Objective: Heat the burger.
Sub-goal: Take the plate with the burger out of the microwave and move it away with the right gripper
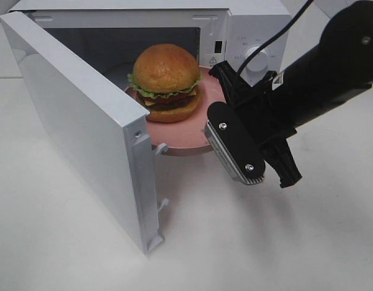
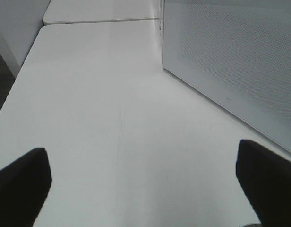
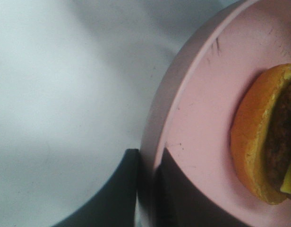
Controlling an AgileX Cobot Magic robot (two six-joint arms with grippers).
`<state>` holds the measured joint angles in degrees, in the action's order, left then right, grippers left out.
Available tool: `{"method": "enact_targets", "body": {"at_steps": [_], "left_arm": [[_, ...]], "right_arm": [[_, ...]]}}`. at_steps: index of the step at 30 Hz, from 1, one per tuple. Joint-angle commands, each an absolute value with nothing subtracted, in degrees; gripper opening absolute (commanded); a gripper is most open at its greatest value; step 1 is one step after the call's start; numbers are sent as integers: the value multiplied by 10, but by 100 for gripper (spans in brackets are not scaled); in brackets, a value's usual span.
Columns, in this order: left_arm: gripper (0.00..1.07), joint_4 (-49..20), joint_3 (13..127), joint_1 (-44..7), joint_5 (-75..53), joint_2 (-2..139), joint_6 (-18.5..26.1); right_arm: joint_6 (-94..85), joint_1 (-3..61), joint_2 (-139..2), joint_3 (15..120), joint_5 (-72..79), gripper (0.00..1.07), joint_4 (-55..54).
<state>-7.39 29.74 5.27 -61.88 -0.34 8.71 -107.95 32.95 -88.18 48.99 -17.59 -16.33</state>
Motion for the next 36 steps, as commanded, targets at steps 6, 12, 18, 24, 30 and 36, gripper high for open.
{"method": "enact_targets", "body": {"at_steps": [6,12,18,24,30,36], "left_arm": [[100,-77,296,54,-613,-12,85],[100,-77,296,54,-613,-12,85],[100,-77,296,54,-613,-12,85],[100,-77,296,54,-613,-12,85],[100,-77,296,54,-613,-12,85],[100,-77,296,54,-613,-12,85]], "right_arm": [[-1052,327,-803,436,-144,0,-169],[-1012,327,-739,388,-148,0,-140],[-947,327,-665,345,-178,0,-91],[-862,327,-604,319,-210,0,-34],[-787,327,-551,301,-223,0,15],[-697,327,-501,295,-277,0,85]]}}
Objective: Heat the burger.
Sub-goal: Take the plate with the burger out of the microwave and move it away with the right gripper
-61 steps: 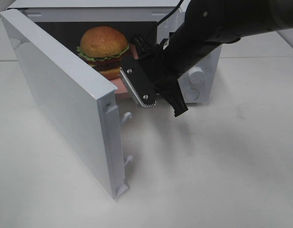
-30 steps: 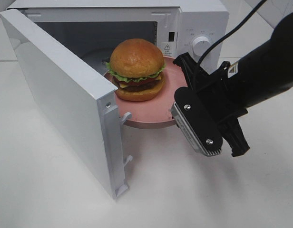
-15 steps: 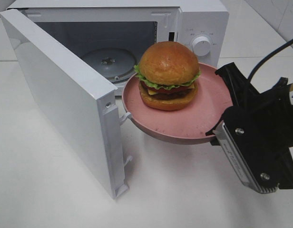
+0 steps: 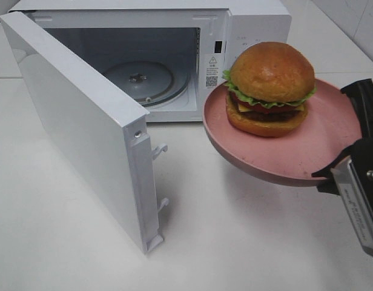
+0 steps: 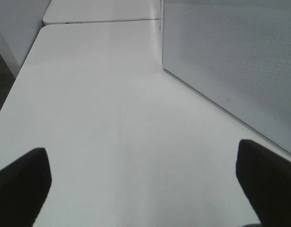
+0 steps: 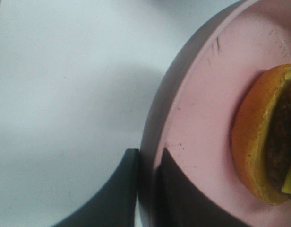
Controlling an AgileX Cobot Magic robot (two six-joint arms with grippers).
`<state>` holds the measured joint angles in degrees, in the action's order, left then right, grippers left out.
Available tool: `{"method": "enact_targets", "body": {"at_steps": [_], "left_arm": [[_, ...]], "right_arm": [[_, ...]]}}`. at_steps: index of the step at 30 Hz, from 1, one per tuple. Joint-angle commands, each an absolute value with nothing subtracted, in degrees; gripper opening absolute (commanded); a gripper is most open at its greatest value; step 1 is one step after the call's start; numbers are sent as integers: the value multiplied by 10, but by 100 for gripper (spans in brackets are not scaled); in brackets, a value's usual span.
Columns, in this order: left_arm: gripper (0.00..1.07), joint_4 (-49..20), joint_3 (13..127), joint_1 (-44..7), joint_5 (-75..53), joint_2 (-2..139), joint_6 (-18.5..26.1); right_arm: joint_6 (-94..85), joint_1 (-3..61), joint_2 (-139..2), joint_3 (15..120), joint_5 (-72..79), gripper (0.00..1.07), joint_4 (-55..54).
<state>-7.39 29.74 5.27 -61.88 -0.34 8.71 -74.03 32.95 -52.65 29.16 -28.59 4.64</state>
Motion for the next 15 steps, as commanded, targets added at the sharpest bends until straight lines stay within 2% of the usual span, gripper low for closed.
{"method": "enact_targets", "body": {"at_steps": [1,15], "left_arm": [[100,-77,296,54,-613,-12,85],[100,-77,296,54,-613,-12,85]], "right_arm": [[-657,327,-487,295,-290,0,112],[-388,327,-472,295,-409,0,272]]}}
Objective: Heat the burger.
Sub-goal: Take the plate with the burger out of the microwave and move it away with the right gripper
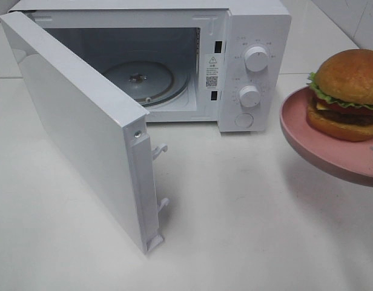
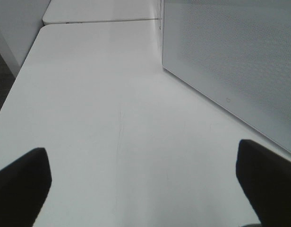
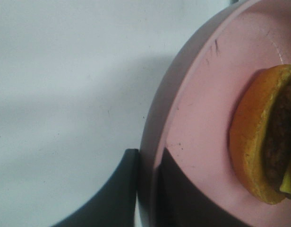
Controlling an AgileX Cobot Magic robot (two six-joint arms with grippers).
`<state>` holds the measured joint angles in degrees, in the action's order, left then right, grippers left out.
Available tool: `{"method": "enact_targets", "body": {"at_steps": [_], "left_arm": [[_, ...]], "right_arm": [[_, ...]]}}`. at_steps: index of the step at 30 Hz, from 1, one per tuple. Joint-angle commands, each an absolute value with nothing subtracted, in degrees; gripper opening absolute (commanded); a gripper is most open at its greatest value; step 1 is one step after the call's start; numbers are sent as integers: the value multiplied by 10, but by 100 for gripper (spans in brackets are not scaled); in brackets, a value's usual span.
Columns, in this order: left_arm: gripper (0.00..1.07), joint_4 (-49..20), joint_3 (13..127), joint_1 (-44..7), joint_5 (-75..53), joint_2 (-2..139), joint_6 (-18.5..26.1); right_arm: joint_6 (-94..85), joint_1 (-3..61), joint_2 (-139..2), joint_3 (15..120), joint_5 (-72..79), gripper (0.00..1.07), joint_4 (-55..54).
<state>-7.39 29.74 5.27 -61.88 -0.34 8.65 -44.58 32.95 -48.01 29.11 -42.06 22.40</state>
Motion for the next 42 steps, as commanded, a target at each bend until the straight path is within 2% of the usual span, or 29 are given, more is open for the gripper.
{"method": "enact_targets", "body": {"at_steps": [1,23,37,39,42], "left_arm": [[100,-77,296,54,-613,-12,85],[100,-77,296,54,-613,-12,85],[100,-77,296,54,-613,-12,85],[100,-77,296,54,-613,-12,85],[100,-77,296,54,-613,-12,85]], "right_arm": [[-371,327,-472,295,-415,0,279],[20,327,-472,295,-550,0,427],[209,327,-489,286,-626,0,484],[292,327,-504,282,-632,0,486],[327,327,-520,281,-630,0,486]]}}
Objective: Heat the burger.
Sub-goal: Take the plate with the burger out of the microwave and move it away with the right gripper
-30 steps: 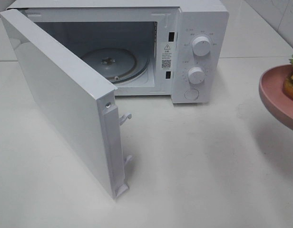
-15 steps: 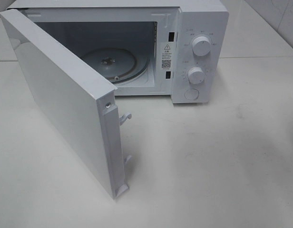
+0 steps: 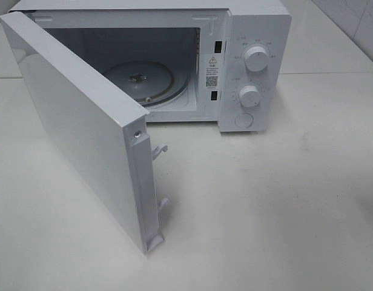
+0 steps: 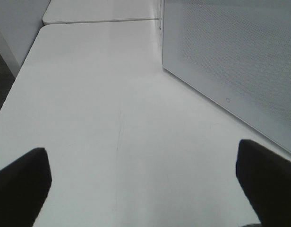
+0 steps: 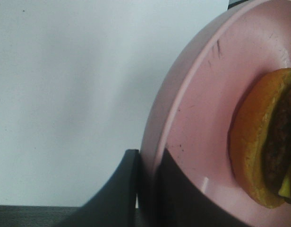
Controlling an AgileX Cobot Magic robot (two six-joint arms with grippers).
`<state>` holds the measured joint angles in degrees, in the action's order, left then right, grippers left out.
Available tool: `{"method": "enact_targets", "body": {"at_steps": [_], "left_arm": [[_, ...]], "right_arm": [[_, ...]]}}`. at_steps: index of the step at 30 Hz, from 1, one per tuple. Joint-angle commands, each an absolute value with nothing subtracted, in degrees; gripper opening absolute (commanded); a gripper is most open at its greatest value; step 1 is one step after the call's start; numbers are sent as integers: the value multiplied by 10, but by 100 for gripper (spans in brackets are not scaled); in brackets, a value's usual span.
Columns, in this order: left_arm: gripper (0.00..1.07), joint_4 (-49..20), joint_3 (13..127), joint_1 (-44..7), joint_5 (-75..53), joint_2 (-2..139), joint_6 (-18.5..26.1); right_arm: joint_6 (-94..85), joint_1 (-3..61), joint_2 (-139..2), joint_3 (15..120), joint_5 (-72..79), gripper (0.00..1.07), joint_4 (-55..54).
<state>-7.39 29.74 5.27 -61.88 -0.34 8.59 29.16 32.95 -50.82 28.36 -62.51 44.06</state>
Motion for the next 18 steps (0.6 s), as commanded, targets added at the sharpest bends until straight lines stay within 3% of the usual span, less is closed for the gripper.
{"method": "enact_targets", "body": {"at_steps": [1,18], "left_arm": [[100,-77,296,54,-613,-12,85],[100,-77,296,54,-613,-12,85]], "right_arm": [[327,327,-520,281,-630,0,486],[496,327,-682,281,-595,0,496]]}}
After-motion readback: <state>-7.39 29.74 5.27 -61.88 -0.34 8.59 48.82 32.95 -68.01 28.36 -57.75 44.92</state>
